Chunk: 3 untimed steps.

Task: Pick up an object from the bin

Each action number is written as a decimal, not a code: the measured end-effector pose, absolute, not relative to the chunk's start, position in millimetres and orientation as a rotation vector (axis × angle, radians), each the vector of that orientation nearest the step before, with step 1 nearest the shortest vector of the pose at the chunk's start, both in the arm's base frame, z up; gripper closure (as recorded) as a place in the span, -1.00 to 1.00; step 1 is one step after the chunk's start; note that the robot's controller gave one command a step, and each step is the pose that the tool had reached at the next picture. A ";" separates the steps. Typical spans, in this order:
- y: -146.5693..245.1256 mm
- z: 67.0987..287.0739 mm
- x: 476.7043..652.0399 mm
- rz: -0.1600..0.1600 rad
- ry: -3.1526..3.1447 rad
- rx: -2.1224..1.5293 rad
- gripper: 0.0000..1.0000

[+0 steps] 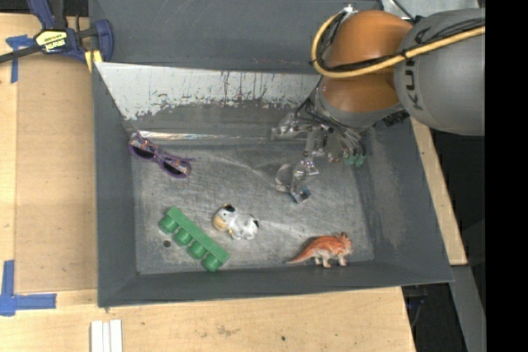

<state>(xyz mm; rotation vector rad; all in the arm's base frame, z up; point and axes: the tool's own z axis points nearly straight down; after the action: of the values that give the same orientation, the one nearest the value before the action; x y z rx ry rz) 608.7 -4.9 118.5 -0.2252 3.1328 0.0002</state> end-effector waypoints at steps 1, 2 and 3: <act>-4.2 108.3 603.6 0.001 3.131 -0.215 -1.00; -46.7 87.5 607.5 -0.001 3.138 -0.152 1.00; -46.7 87.5 607.5 -0.001 3.138 -0.152 1.00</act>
Offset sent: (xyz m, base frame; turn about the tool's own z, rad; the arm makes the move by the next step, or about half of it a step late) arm -0.0020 -0.0409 -0.0320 0.0461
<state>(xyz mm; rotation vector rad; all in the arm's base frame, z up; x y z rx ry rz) 607.5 -46.7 87.5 -0.1516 3.1377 -0.0005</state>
